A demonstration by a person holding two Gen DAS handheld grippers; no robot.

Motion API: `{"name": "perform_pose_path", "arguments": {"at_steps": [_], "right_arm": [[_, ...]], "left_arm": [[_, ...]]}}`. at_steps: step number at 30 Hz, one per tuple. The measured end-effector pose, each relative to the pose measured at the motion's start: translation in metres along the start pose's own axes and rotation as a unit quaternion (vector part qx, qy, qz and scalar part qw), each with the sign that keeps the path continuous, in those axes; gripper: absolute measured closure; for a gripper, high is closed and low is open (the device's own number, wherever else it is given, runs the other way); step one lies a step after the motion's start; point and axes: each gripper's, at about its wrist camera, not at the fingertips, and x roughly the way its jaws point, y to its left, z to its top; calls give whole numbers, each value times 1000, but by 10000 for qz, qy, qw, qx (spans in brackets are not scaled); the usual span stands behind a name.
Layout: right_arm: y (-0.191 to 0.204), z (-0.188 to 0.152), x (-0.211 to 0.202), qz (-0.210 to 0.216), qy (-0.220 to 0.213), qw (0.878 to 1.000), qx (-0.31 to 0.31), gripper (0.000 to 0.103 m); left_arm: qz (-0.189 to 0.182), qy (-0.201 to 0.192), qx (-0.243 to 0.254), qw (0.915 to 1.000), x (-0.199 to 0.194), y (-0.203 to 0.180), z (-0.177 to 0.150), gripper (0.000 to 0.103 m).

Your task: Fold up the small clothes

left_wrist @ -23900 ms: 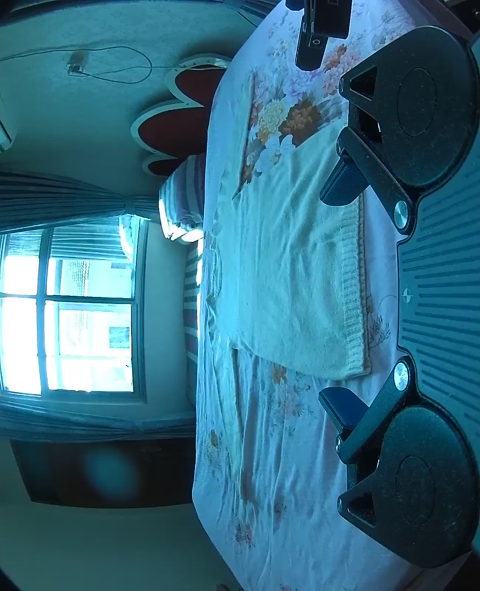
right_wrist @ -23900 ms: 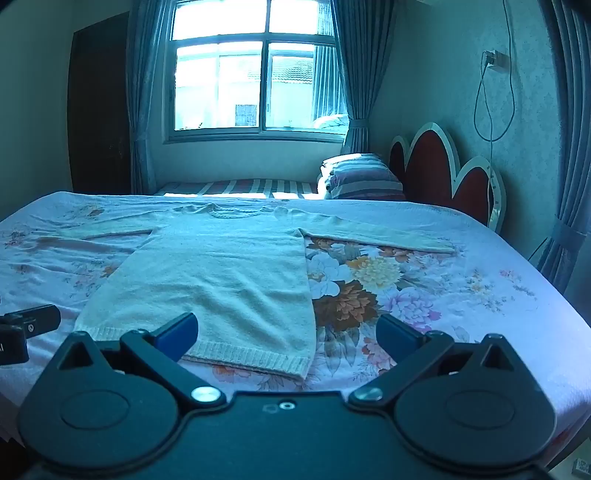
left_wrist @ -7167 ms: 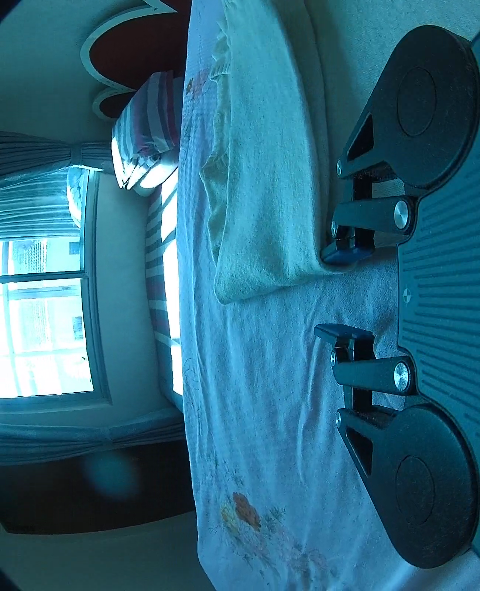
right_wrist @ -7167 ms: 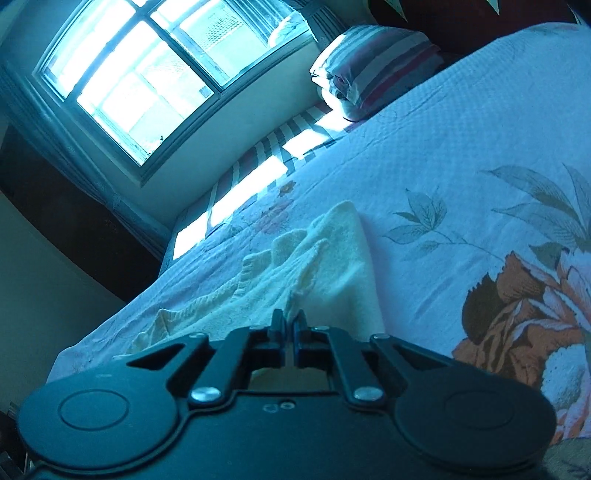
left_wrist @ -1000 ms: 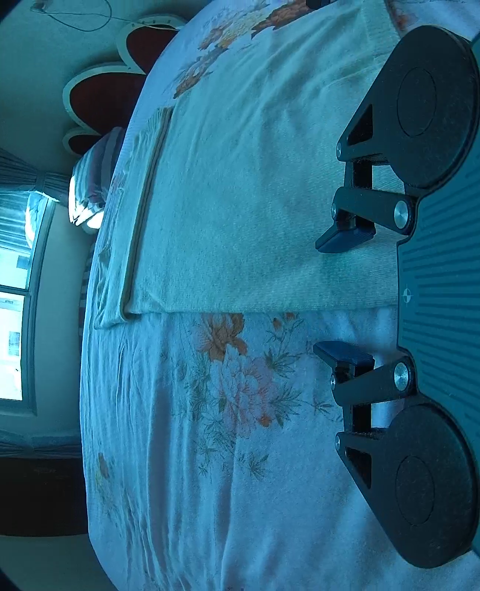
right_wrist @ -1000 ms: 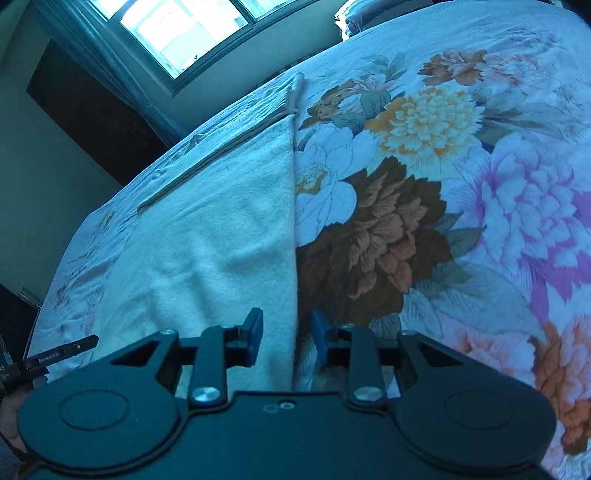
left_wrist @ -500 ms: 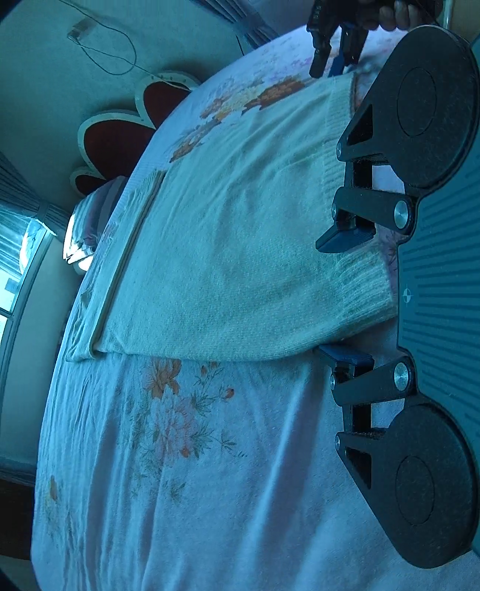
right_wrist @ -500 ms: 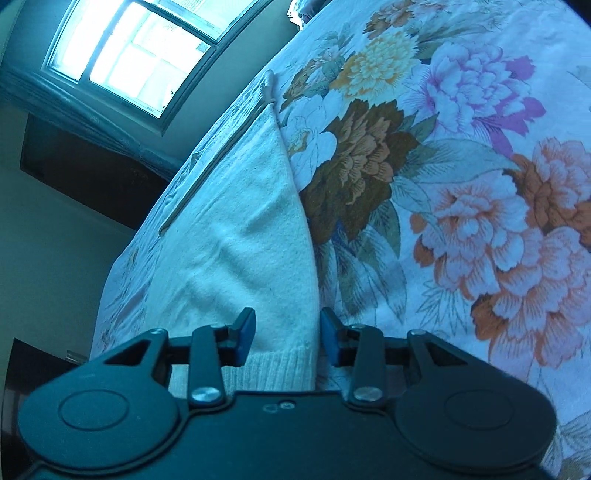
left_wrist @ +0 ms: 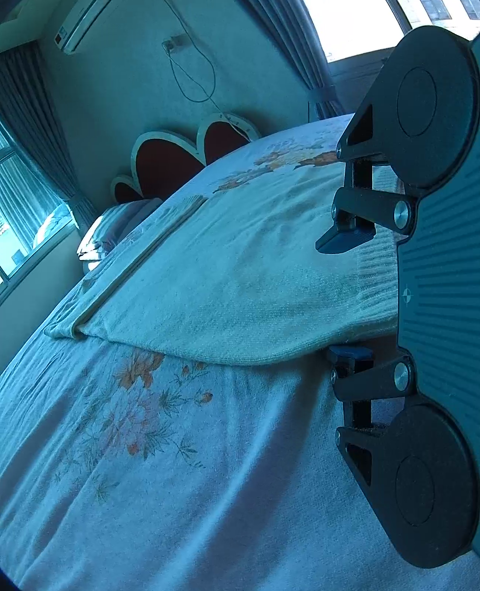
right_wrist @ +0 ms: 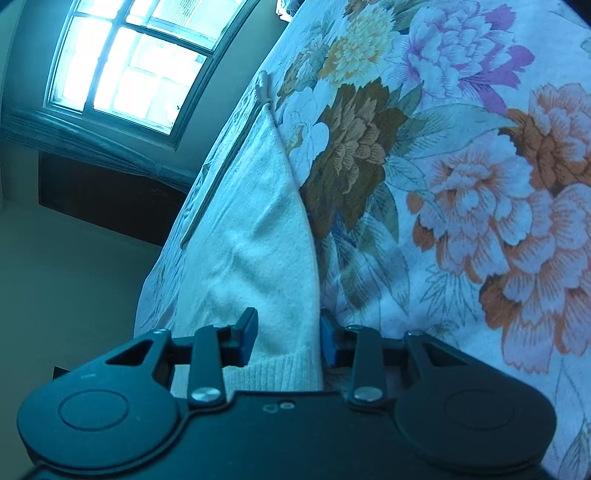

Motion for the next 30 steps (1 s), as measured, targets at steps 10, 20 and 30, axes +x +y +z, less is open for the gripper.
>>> {"name": "perform_pose_path", "arguments": {"at_steps": [10, 20, 30], "right_arm": [[13, 0, 13, -151, 570, 9968, -545, 94], [12, 3, 9, -252, 815, 9926, -867, 98], [16, 3, 10, -259, 729, 9934, -846, 98]], "left_arm": [[110, -230, 158, 9995, -11, 1, 0, 100], [53, -236, 25, 9997, -22, 31, -9, 100], [153, -365, 228, 9990, -15, 13, 0, 100]]}}
